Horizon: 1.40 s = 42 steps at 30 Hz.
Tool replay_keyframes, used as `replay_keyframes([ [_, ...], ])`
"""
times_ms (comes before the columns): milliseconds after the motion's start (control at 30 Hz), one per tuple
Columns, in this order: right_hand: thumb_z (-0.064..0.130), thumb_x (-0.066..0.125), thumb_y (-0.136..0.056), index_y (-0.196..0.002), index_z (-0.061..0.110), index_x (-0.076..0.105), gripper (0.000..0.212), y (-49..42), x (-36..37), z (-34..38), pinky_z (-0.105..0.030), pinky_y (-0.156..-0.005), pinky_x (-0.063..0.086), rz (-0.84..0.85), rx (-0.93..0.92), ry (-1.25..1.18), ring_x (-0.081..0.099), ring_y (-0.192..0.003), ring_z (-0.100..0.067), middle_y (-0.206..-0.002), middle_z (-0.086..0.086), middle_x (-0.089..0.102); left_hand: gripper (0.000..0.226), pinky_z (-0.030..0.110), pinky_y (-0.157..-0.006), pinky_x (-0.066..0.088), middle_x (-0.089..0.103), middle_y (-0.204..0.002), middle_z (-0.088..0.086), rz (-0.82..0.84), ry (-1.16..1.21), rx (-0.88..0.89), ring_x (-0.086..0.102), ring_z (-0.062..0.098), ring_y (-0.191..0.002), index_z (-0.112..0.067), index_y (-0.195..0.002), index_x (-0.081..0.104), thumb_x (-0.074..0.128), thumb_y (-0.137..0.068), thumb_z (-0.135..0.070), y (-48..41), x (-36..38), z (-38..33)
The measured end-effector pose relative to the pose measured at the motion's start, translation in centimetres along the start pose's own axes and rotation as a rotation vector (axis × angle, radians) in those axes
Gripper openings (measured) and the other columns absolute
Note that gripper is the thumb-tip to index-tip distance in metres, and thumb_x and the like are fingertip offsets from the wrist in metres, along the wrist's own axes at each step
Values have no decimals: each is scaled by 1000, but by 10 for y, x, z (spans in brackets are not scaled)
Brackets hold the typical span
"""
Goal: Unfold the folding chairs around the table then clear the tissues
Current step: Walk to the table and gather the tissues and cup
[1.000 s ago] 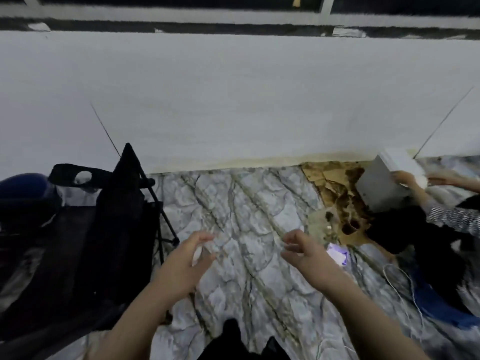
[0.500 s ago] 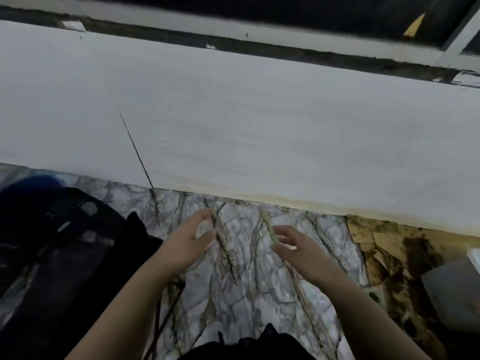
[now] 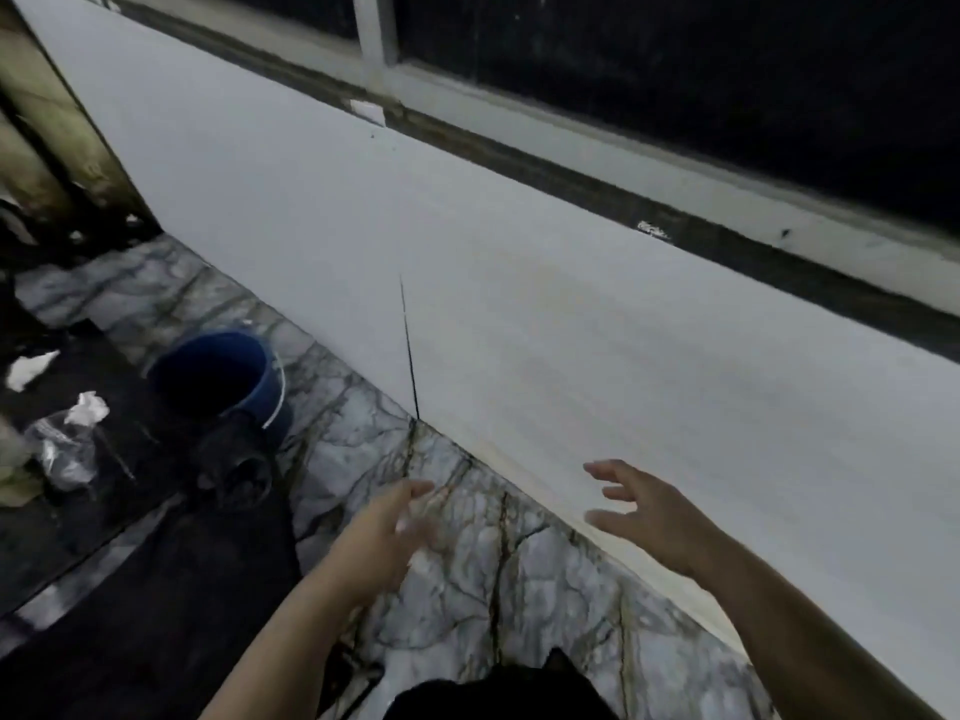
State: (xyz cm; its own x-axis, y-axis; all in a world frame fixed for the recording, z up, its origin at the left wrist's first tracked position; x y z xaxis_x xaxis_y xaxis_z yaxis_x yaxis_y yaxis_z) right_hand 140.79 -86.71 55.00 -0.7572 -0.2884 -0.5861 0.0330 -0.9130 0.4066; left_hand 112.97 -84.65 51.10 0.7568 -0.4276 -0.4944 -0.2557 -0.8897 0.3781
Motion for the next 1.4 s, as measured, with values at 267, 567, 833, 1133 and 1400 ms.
replay_keyframes([
  [267, 29, 64, -86, -119, 38, 50, 37, -182, 48, 119, -18, -79, 44, 390, -214, 124, 46, -118, -3, -129, 11, 50, 22, 22, -76, 48, 59, -108, -2, -336, 259, -226, 59, 13, -99, -27, -114, 55, 52, -92, -24, -44, -94, 43],
  [567, 32, 60, -87, -125, 27, 52, 39, -335, 153, 277, -17, -87, 42, 745, -350, 348, 52, -112, -5, -126, 7, 56, 17, 18, -76, 45, 60, -106, -5, -437, 308, -449, 59, 11, -98, -36, -106, 49, 53, -91, -28, -105, -230, 107],
  [833, 31, 60, -88, -113, 33, 55, 26, -443, 228, 385, -24, -95, 45, 941, -443, 407, 55, -106, -1, -116, 10, 58, 21, 16, -59, 44, 57, -99, -11, -685, 385, -587, 55, 1, -82, -33, -110, 49, 53, -91, -27, -131, -337, 160],
  [1133, 28, 59, -89, -117, 26, 55, 28, -568, 323, 487, -22, -85, 46, 1098, -558, 620, 57, -102, -7, -114, 6, 59, 18, 12, -66, 41, 60, -105, -6, -1133, 635, -820, 55, -1, -82, -33, -100, 51, 55, -90, -19, -174, -388, 207],
  [1400, 24, 55, -91, -110, 37, 50, 23, -612, 440, 539, -32, -91, 50, 1236, -570, 753, 58, -101, -9, -119, 7, 55, 22, 23, -77, 44, 60, -98, -13, -1343, 850, -988, 57, 0, -90, -37, -89, 54, 57, -88, -15, -191, -401, 277],
])
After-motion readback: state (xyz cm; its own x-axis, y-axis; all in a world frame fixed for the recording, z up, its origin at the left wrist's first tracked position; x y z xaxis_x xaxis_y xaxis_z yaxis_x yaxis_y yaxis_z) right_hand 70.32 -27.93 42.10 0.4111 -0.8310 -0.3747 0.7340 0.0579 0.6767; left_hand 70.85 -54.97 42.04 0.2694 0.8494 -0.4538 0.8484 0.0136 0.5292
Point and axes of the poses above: each hand's wrist, its own y-axis away from the middle knuckle, its own x-axis out of the palm, z = x × y, the point moved 5 cm from there along -y, towards the middle knuckle
